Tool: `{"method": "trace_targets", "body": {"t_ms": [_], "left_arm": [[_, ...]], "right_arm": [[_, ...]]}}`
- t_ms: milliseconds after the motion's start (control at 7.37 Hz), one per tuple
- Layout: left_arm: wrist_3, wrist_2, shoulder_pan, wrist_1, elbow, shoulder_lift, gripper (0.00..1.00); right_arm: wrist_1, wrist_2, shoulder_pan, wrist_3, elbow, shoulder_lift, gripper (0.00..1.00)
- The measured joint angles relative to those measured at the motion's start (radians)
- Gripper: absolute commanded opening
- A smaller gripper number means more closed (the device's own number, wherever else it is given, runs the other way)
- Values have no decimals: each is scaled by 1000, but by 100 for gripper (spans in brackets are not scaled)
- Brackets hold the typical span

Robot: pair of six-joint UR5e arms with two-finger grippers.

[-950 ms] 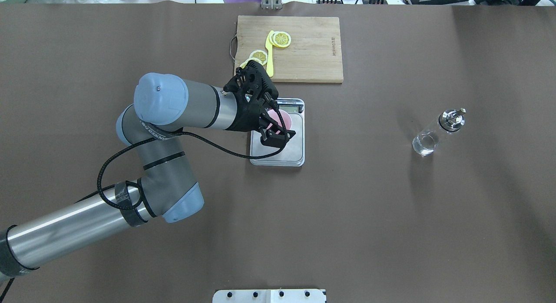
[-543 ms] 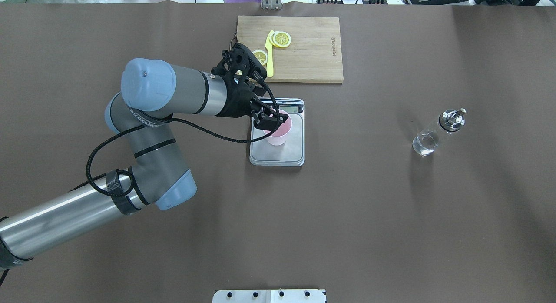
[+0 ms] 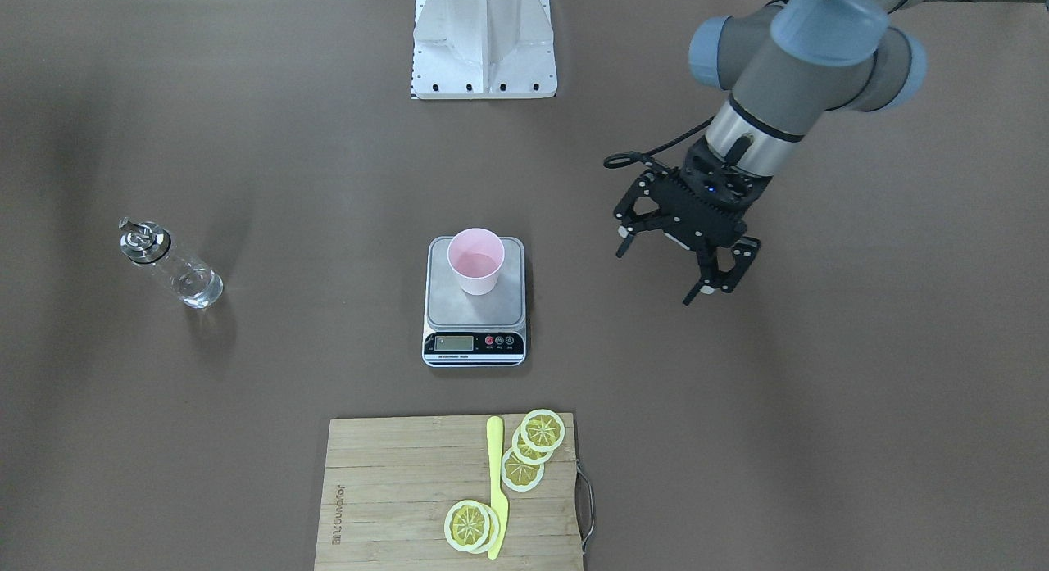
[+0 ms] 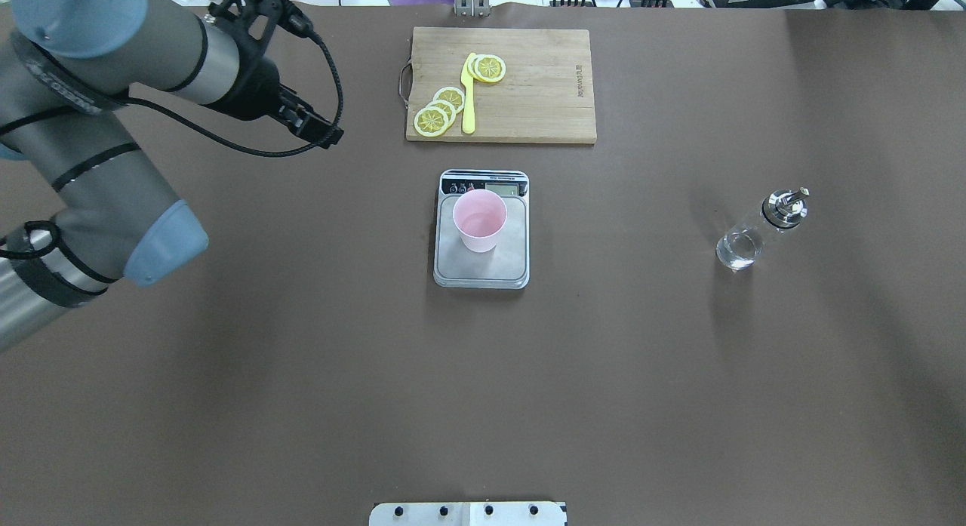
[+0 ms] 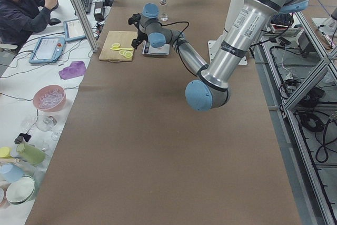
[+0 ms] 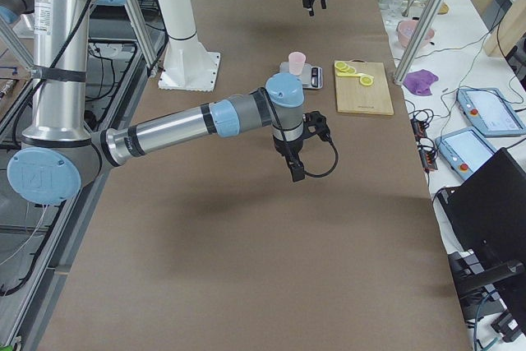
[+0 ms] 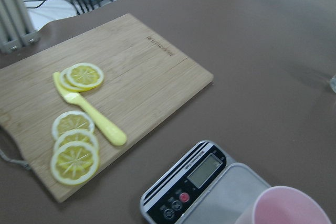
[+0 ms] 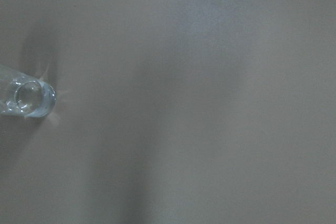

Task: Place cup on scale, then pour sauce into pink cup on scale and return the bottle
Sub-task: 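Open the left gripper and withdraw it away from the cup, then move the right gripper toward the glass sauce dispenser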

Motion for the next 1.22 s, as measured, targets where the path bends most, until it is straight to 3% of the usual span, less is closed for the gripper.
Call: {"method": "trace_targets", "body": {"t_ms": [407, 679, 950, 1222], "left_arm": [[478, -208, -338, 313, 21, 119, 98], [783, -273, -534, 353, 108, 227, 98], [1006, -270, -638, 349, 196, 308, 98], [1058, -269, -676, 327, 261, 339, 98]], "right_arm": [[120, 45, -31, 8, -5, 0, 100], [254, 55, -64, 5, -6, -1, 100], [419, 72, -100, -30, -44, -1, 100], [685, 135, -111, -61, -213, -2, 99]]}}
